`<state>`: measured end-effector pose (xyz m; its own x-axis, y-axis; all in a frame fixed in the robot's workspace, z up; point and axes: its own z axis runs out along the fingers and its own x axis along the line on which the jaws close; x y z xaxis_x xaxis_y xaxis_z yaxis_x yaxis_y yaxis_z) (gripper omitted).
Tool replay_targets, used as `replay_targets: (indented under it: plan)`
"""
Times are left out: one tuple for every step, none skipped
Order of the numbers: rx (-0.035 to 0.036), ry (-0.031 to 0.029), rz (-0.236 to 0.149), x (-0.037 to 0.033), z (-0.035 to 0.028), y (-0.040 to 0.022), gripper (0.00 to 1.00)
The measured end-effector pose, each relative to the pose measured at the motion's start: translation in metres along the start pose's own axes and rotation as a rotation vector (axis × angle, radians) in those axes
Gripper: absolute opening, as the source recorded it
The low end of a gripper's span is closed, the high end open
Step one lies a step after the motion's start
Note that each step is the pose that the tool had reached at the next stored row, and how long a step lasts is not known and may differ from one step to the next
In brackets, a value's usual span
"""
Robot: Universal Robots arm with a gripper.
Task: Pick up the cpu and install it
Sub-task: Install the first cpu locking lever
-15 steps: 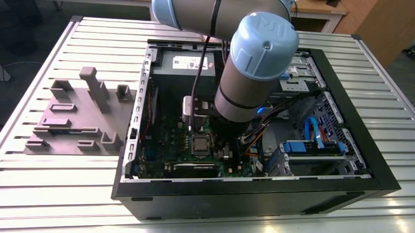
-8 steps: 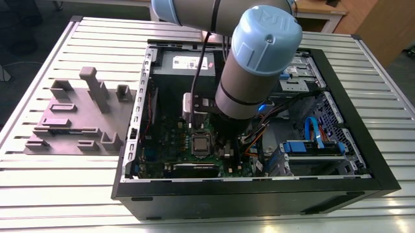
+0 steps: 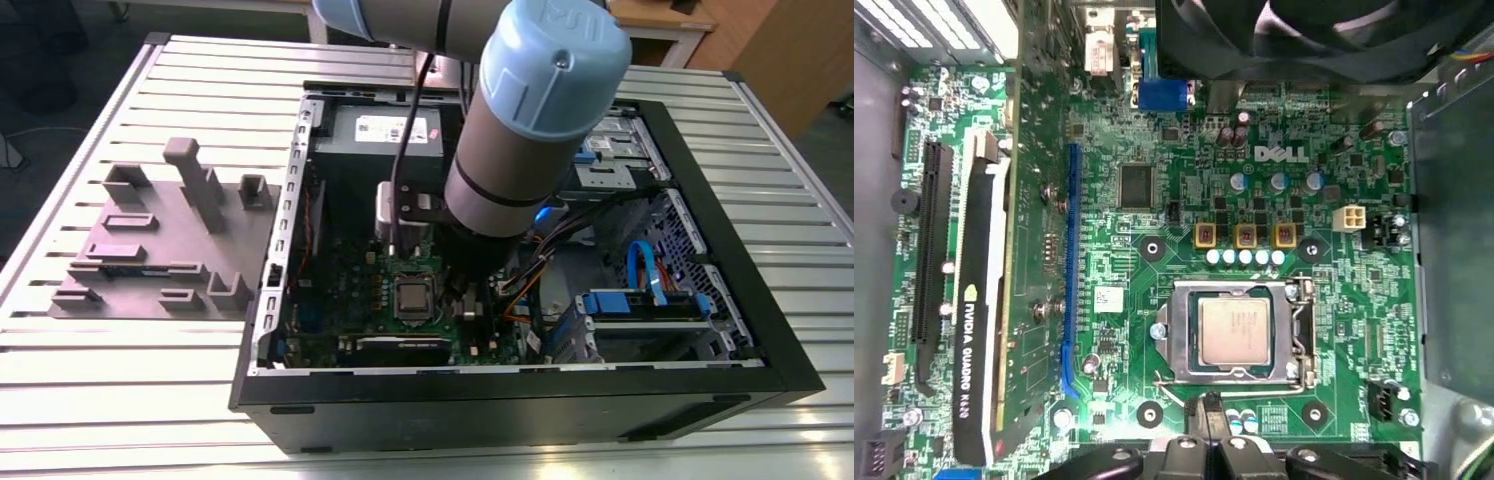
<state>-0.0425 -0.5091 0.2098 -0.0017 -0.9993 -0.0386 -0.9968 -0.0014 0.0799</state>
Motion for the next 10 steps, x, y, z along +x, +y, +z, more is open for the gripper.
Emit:
replay_targets:
  plan:
    - [0.0, 0.0, 0.0, -0.0001, -0.0018, 0.0001, 0.1]
    - [0.0, 0.0, 0.0, -0.0001, -0.0029, 0.0002, 0.1]
    - [0.0001, -0.0002, 0.0, -0.0001, -0.0031, 0.0001, 0.1]
    - [0.0001, -0.0002, 0.0, -0.0001, -0.003, 0.0001, 0.1]
    - [0.0001, -0.0003, 0.0, -0.0001, -0.003, 0.0001, 0.1]
    - [0.0001, -0.0002, 0.0, -0.0001, -0.0031, 0.0001, 0.1]
    - [0.0, 0.0, 0.0, -0.0001, -0.0032, -0.0001, 0.1]
    - [0.0, -0.0001, 0.0, -0.0001, -0.0032, -0.0004, 0.1]
    - [0.0, 0.0, 0.0, -0.0001, -0.0032, -0.0004, 0.1]
    - [0.0, 0.0, 0.0, -0.0001, -0.0032, -0.0004, 0.1]
